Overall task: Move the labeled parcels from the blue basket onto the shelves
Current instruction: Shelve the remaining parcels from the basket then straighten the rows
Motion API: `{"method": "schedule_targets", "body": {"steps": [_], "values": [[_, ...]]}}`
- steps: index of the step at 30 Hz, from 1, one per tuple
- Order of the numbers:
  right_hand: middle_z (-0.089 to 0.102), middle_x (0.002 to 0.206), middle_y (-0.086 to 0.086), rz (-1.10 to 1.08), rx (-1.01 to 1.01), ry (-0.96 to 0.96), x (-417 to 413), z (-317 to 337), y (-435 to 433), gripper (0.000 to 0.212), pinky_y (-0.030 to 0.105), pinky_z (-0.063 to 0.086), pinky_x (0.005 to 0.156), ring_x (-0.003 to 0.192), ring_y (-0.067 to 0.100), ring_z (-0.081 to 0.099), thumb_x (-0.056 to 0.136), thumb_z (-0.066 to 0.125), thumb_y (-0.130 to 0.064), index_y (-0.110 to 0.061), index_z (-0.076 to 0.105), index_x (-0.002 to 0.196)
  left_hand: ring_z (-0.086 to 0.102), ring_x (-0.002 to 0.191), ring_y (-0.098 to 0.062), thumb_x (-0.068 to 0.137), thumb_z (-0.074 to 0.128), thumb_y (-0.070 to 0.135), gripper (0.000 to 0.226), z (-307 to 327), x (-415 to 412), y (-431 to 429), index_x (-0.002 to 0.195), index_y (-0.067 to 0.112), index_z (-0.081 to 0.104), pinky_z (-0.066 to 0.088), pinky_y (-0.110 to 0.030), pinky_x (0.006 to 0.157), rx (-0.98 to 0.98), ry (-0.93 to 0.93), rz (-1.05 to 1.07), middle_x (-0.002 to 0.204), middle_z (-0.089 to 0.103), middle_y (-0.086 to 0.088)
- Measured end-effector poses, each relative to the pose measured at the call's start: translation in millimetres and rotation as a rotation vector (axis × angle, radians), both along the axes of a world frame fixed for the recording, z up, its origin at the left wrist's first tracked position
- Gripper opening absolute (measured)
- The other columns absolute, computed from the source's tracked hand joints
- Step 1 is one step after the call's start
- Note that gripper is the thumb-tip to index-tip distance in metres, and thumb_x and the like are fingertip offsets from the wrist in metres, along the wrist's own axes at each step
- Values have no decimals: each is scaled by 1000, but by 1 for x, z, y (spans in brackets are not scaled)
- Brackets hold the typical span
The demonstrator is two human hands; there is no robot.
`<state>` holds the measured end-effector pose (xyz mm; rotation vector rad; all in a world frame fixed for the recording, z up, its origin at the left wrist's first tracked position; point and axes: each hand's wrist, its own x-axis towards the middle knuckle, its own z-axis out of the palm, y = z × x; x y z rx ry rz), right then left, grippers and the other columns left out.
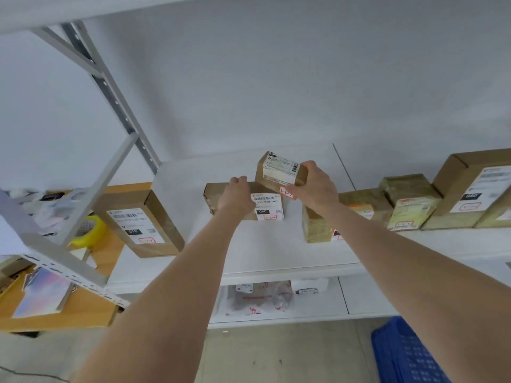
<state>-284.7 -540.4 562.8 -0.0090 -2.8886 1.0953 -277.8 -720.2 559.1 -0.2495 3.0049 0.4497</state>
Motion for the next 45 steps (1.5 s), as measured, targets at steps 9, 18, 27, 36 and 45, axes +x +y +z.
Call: {"method": "schedule_targets", "body": {"steps": [9, 18, 27, 36, 45], "values": [[54, 119, 3, -34, -21, -12, -9, -16, 2, 63, 35, 46, 90, 111, 21, 52, 77, 74, -35, -15, 44, 128, 38, 128, -29, 88, 53, 12, 58, -22, -20, 0, 142, 21, 33, 25, -41, 113, -271, -15, -142, 137, 35, -11], [56, 121, 5, -34, -79, -5, 4, -6, -29, 62, 38, 46, 91, 111, 22, 54, 75, 75, -33, -15, 46, 128, 45, 115, -25, 91, 52, 15, 50, -17, 22, -22, 138, 28, 38, 39, -31, 71, -224, -28, -130, 127, 40, -6], [53, 119, 5, -12, -1, 8, 18, -3, -24, 61, 37, 46, 89, 107, 22, 55, 75, 74, -36, -21, 48, 128, 46, 116, -25, 92, 49, 7, 54, -11, 43, -45, 139, 31, 38, 43, -32, 69, -210, -6, -68, 127, 41, -5], [51, 117, 6, 10, 10, -39, 28, -1, -8, 62, 28, 40, 81, 105, 19, 51, 75, 73, -30, -22, 47, 130, 40, 127, -29, 88, 53, 7, 69, -15, 47, -38, 147, 24, 22, 44, -36, 88, -237, -71, -30, 139, 34, -10], [54, 119, 2, 71, -102, -54, 33, 29, 53, 60, 33, 51, 87, 107, 18, 53, 75, 70, -10, -23, 49, 130, 48, 121, -25, 76, 74, 40, 86, 32, 22, 63, 146, 27, 27, 42, -35, 100, 258, 87, -360, 135, 38, -8]]}}
